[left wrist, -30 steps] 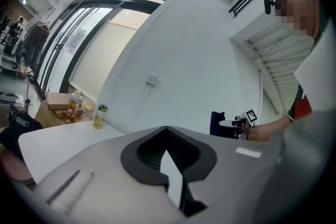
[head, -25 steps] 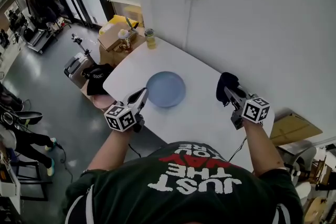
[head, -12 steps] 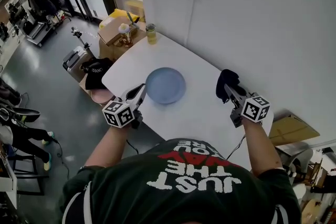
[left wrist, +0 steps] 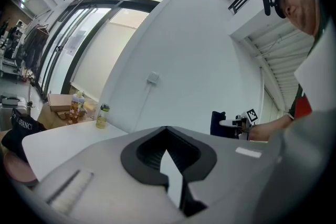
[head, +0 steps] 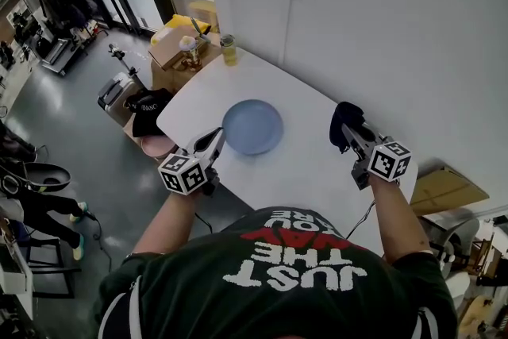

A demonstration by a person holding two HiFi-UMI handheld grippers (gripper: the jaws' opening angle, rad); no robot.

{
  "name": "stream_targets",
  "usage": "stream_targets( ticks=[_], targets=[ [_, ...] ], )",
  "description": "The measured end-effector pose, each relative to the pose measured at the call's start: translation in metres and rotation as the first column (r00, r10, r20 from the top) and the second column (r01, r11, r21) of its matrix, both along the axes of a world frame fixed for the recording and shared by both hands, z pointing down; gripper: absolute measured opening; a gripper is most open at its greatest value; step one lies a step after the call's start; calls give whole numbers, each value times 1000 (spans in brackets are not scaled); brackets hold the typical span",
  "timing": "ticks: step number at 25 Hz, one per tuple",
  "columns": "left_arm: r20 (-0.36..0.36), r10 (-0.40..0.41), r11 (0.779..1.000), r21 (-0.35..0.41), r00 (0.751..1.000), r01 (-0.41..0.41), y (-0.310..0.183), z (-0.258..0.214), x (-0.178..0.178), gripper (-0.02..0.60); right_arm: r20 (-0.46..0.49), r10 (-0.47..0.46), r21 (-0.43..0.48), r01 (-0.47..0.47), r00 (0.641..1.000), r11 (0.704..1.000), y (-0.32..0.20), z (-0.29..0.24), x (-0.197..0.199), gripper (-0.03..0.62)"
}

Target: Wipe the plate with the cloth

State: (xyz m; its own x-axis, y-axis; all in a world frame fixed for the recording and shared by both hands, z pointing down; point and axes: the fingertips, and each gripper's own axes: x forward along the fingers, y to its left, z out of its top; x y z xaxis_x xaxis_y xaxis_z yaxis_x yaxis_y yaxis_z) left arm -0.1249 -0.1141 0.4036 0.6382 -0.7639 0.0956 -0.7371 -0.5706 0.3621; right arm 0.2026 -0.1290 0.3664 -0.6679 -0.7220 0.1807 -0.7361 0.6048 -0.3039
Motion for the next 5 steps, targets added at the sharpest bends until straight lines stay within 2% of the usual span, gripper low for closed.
stream_targets(
  ticks=[5],
  targets=[
    [1, 5, 1000, -1, 1000, -5, 0, 2, 3, 6, 4, 6, 0, -6, 1000, 1000, -1, 4, 2, 46]
  ],
)
